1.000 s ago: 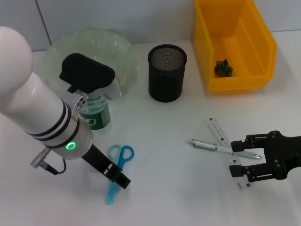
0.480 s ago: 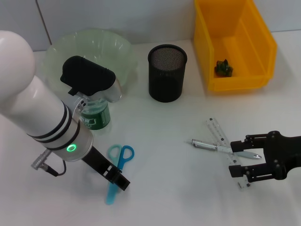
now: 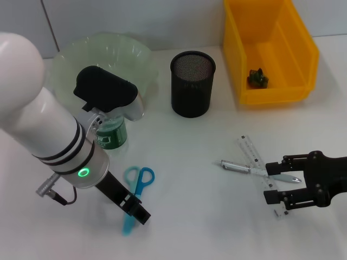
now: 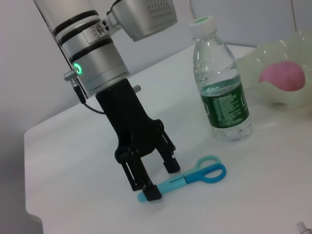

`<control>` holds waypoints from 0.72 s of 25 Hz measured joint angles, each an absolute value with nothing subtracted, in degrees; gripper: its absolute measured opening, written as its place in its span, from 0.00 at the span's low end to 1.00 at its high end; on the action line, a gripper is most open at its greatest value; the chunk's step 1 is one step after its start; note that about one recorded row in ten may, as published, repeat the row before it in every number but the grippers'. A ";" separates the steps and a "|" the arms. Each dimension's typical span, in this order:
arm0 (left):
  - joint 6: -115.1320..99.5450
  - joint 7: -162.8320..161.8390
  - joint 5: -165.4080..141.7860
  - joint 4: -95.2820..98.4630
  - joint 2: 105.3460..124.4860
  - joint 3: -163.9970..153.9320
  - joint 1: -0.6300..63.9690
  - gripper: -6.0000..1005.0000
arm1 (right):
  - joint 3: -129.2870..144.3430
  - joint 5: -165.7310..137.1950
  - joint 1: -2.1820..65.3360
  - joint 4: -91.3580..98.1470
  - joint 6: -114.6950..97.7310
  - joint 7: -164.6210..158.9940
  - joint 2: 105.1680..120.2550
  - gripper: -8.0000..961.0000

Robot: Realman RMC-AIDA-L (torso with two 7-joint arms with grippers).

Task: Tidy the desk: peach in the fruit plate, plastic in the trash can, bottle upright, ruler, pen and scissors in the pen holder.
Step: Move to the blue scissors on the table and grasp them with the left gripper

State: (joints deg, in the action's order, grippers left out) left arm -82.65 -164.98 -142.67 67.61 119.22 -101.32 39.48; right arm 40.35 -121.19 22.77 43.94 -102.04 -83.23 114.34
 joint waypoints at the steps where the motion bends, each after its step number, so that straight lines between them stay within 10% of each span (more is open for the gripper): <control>1: -82.65 -164.98 -142.67 67.61 119.22 -101.32 39.48 0.80 | 40.35 -121.20 22.77 43.94 -102.04 -83.23 114.34 0.72; 18: -84.71 -165.13 -142.75 66.88 119.18 -101.37 41.92 0.80 | 40.65 -121.20 23.79 43.89 -101.72 -83.23 114.41 0.72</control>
State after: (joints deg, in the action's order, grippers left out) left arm -84.71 -165.13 -142.75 66.88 119.18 -101.37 41.92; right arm 40.65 -121.20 23.79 43.89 -101.72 -83.23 114.41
